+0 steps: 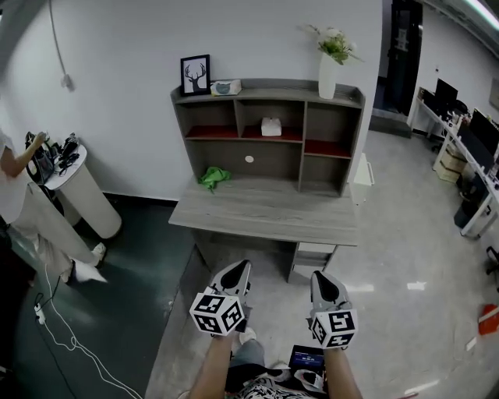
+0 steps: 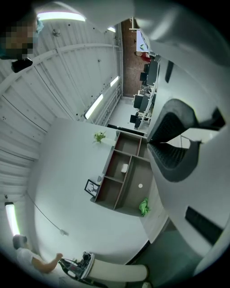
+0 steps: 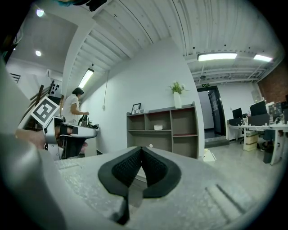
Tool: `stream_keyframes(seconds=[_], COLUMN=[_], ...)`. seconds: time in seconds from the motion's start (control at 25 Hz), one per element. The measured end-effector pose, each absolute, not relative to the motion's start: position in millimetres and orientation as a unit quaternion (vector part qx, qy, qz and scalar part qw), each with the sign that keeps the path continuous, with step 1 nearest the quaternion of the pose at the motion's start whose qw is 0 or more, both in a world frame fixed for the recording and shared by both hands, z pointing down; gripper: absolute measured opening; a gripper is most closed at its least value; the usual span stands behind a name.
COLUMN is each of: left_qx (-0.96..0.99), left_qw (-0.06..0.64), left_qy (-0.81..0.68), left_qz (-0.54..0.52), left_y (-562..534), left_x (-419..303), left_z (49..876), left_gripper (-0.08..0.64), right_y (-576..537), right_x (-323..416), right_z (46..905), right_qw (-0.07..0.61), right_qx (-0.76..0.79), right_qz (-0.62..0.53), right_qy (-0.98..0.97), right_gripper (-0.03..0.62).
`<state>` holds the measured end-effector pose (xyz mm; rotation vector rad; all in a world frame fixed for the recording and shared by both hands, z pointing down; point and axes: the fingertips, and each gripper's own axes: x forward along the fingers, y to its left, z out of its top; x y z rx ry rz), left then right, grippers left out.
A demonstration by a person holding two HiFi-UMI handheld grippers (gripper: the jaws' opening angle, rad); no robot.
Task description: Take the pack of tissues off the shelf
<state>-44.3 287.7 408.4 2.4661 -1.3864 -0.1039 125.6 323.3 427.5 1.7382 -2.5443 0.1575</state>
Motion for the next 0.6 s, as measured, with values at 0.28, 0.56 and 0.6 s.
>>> stream_keyframes(seconds=[0.28, 0.56, 0.6], left_qx=[0.848, 0.843, 0.842], left_qw=[0.165, 0.174, 0.174], left_qy=[-0.501, -0.506, -0.508], left_qz=[-0.049, -0.06, -0.059], left_y=[264.3, 186.9, 170.6], left_x=[-68.1, -83.9, -88.0], left_z=[406.1, 415.3, 416.2], left_gripper=[0.008, 0.008, 0.008], right_y=[289.6, 209.3, 191.7], right_x=[114.6, 99.9, 96.3], right_z=[424.8, 440.7, 443.4], right_qw=[0.021, 0.027, 0.029], right_qx=[0.557, 0.553, 0.552], right_qz=[0.059, 0.07, 0.073], right_qy=[-0.828, -0.83, -0.83], right_gripper=[0.005, 0.005, 0.005])
